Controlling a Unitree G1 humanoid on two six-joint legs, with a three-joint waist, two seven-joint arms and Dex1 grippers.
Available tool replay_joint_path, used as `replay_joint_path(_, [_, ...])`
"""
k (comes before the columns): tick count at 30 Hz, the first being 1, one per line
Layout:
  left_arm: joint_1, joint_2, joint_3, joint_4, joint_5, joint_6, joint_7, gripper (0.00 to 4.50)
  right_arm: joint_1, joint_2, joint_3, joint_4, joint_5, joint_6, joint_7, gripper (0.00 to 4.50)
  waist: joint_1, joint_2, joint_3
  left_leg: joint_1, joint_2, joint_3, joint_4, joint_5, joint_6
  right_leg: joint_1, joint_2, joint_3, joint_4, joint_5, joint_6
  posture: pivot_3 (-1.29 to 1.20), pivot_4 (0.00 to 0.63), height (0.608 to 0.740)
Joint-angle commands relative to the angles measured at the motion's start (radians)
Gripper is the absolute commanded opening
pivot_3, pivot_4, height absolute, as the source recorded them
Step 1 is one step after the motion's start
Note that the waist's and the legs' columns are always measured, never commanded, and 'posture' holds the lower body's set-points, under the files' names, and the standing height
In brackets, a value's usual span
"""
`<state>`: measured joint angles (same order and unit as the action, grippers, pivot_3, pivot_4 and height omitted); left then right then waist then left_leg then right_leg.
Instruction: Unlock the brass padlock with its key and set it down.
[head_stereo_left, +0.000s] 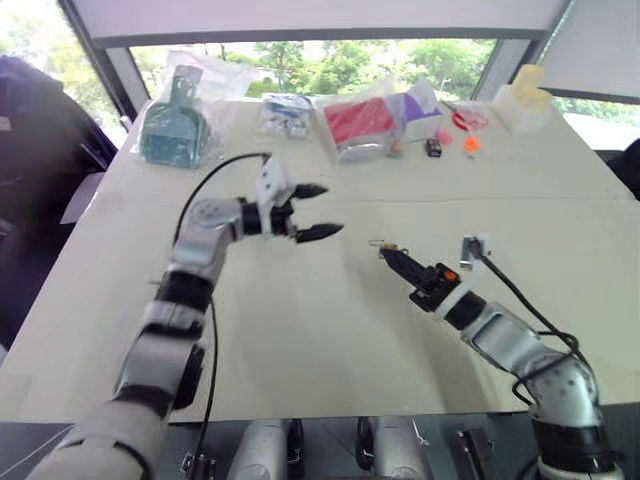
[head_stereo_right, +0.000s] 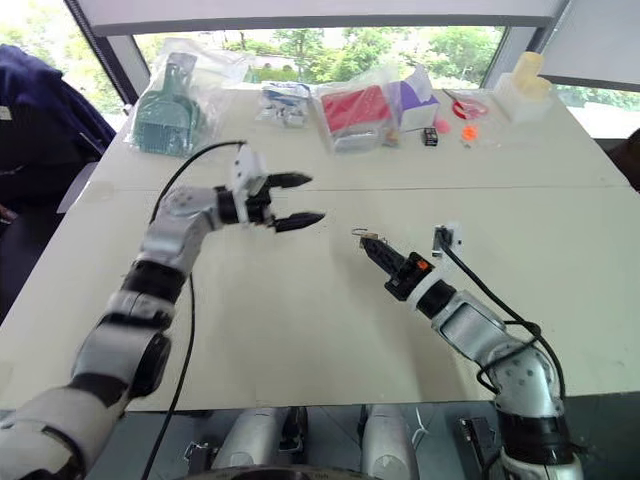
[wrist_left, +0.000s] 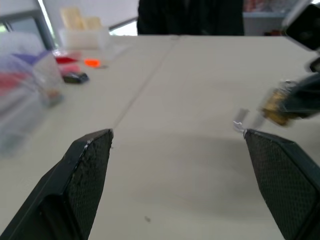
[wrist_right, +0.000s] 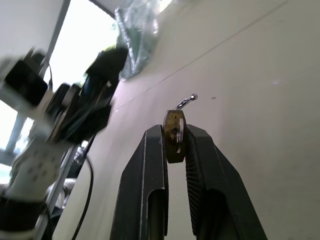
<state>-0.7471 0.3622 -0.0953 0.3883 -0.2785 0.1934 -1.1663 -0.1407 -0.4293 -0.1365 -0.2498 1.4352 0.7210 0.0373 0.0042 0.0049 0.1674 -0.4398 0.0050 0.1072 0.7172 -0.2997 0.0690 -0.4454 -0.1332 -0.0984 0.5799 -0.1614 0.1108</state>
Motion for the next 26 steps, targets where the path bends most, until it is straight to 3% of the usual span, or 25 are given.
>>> replay_joint_path(1, [0.083,0.056,-0.015,-0.283,-0.063,0.156,0.001,4.34,-0.078,0.012,-0.026,0.111,-0.014,0.032,0.042,0.00,0.001,0.000,0.000,0.000,0.000,0.000,0.000,0.002,-0.003,0.000,0.000,0.000,0.000,0.000,0.000,0.00,0.150,0.735])
replay_joint_path(6, [0.195,0.097,-0.019,-0.420,-0.070,0.236,0.041,4.34,-0.184,-0.002,-0.034,0.340,-0.081,0.122,0.110,0.00,0.008,0.002,0.000,0.001,0.000,-0.001,0.000,0.001,-0.001,0.001,0.000,0.000,0.000,-0.001,-0.001,0.00,0.150,0.735])
replay_joint_path(15, [0.270,0.101,-0.013,-0.527,-0.095,0.293,0.117,4.38,-0.193,-0.115,-0.025,0.332,-0.235,0.287,0.177,4.44,0.011,0.003,-0.001,0.002,0.000,-0.001,-0.001,0.001,-0.002,0.002,0.000,0.000,0.000,-0.001,-0.001,0.00,0.150,0.735])
replay_joint_path(18, [0.276,0.114,-0.019,-0.531,-0.100,0.294,0.114,4.38,-0.120,-0.215,-0.032,0.207,-0.285,0.323,0.210,4.49,0.017,0.003,-0.001,0.002,-0.001,-0.001,-0.001,0.001,-0.002,0.002,0.000,0.000,0.000,-0.001,-0.001,0.00,0.150,0.735])
replay_joint_path(22, [0.280,0.127,-0.023,-0.526,-0.113,0.301,0.102,4.38,0.066,-0.398,-0.136,-0.038,-0.320,0.320,0.316,4.49,0.037,0.004,-0.001,0.001,-0.003,-0.001,-0.001,0.000,-0.001,0.002,-0.002,0.000,-0.002,-0.001,-0.001,0.00,0.150,0.735])
replay_joint_path(26, [0.279,0.128,-0.022,-0.514,-0.126,0.310,0.105,4.38,0.214,-0.478,-0.263,-0.189,-0.361,0.267,0.399,4.49,0.035,0.004,-0.001,0.001,-0.002,-0.001,-0.001,0.000,-0.001,0.002,-0.001,0.000,-0.002,-0.001,-0.001,0.00,0.150,0.735])
